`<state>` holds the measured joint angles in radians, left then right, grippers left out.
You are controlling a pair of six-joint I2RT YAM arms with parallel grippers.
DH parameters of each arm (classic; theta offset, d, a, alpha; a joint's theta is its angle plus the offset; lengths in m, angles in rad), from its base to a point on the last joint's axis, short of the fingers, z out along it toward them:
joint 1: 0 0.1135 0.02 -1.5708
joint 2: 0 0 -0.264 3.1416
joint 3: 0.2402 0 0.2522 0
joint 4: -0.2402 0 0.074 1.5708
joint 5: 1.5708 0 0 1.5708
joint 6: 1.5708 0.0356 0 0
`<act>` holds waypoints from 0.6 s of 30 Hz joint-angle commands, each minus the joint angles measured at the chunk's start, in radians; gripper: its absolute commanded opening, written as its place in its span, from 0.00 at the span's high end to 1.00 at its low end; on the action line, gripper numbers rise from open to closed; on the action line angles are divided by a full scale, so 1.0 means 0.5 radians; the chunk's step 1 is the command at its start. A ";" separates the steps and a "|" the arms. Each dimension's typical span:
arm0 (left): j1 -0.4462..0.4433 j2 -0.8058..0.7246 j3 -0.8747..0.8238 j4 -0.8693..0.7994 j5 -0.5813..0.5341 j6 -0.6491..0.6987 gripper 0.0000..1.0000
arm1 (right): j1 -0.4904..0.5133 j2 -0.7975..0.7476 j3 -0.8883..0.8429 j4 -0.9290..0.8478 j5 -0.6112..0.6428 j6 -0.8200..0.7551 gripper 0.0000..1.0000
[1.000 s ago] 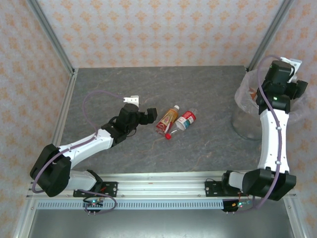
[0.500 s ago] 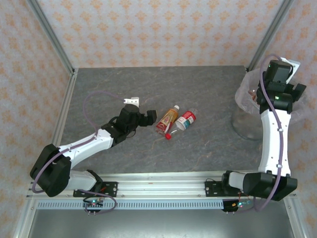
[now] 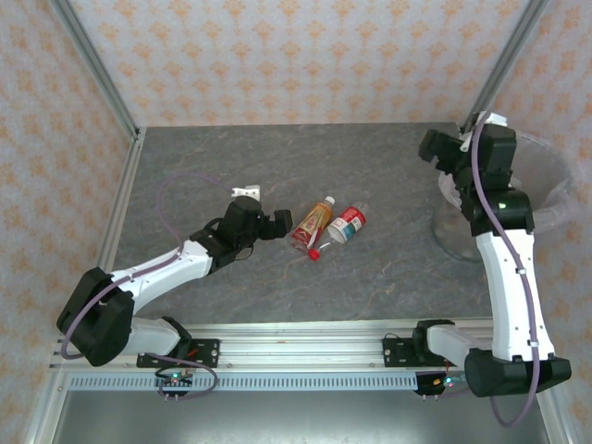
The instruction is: Put the plastic bottles in the bin
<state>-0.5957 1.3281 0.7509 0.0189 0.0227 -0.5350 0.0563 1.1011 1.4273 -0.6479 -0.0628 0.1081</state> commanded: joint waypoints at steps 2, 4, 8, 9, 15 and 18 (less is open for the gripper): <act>-0.027 0.036 0.029 -0.111 0.050 -0.053 0.00 | 0.142 -0.027 -0.101 0.190 -0.175 0.196 0.01; -0.053 0.046 0.024 -0.128 0.066 -0.052 0.00 | 0.192 -0.030 -0.128 0.222 -0.178 0.234 0.01; -0.105 0.066 0.037 -0.184 0.087 -0.011 0.00 | 0.277 -0.045 -0.211 0.305 -0.216 0.325 0.01; -0.112 0.066 0.040 -0.204 0.090 -0.010 0.00 | 0.295 -0.048 -0.233 0.329 -0.234 0.351 0.01; -0.188 0.137 0.110 -0.388 0.088 -0.034 0.00 | 0.456 -0.087 -0.420 0.523 -0.280 0.575 0.01; -0.253 0.209 0.145 -0.394 0.115 0.044 0.00 | 0.527 -0.083 -0.514 0.639 -0.284 0.621 0.01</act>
<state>-0.6979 1.4071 0.7822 -0.1242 0.0723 -0.5476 0.2962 1.0748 1.1969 -0.4271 -0.1898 0.3595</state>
